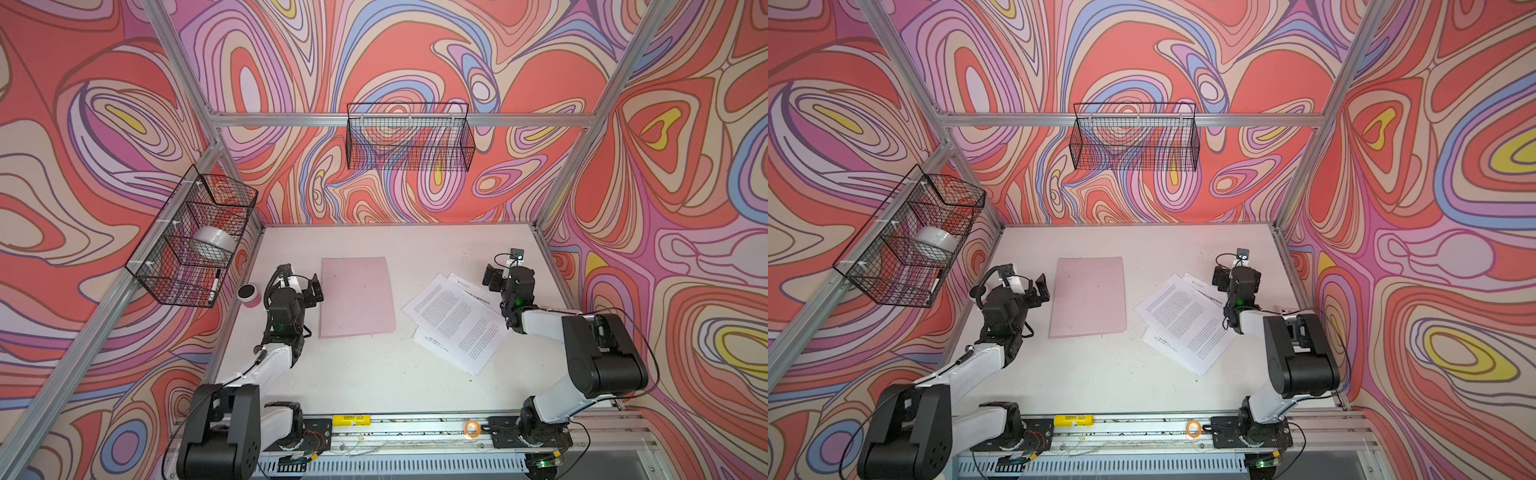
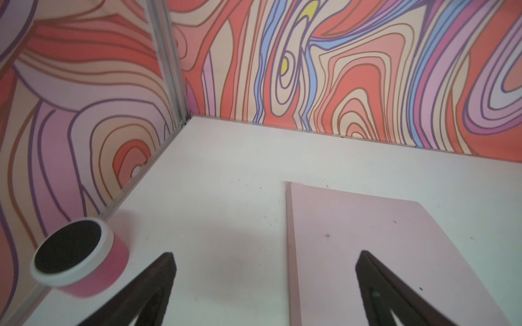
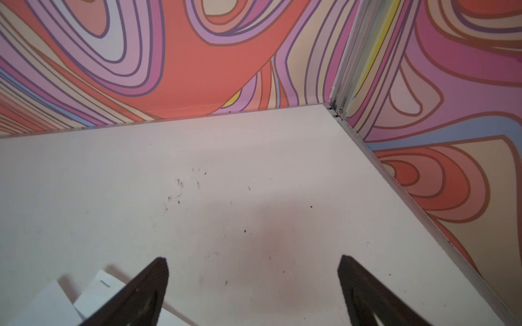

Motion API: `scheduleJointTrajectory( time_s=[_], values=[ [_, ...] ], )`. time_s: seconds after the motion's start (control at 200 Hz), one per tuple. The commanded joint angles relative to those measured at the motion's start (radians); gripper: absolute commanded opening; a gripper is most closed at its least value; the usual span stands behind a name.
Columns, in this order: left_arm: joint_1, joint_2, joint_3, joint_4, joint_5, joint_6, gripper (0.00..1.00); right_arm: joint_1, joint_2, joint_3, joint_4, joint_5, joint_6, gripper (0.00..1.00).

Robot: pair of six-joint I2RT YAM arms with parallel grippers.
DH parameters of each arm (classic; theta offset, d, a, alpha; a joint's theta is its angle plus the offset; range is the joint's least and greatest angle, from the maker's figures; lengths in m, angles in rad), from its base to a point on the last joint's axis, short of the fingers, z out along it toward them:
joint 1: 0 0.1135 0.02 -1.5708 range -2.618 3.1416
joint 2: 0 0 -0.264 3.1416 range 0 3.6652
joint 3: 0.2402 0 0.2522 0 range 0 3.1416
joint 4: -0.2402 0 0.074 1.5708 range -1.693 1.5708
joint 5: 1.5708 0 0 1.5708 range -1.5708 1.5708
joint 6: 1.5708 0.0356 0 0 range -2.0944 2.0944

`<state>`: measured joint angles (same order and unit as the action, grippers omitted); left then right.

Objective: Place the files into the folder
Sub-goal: 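Move the left gripper to the pink folder while the right moves over papers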

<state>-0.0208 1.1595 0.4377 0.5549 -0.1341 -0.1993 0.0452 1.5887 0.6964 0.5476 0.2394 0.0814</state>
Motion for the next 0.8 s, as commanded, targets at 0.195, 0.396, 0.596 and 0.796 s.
scheduleJointTrajectory(
  time_s=[0.195,0.396,0.596,0.796],
  values=[
    [-0.045,-0.310,-0.020,-0.468,0.204,-0.805,1.00,0.076,-0.168,0.136,-0.561,-0.117,0.328,0.99],
    [-0.278,-0.708,-0.256,-0.538,0.054,-1.170,0.98,0.137,-0.186,0.147,-0.655,-0.254,0.384,0.99],
    [-0.443,-0.996,-0.232,-0.901,-0.119,-1.238,0.95,0.147,-0.158,0.143,-0.657,-0.324,0.411,0.96],
    [-0.472,-0.995,-0.316,-0.836,-0.131,-1.290,0.89,0.153,-0.146,0.147,-0.653,-0.356,0.438,0.93]
  ],
)
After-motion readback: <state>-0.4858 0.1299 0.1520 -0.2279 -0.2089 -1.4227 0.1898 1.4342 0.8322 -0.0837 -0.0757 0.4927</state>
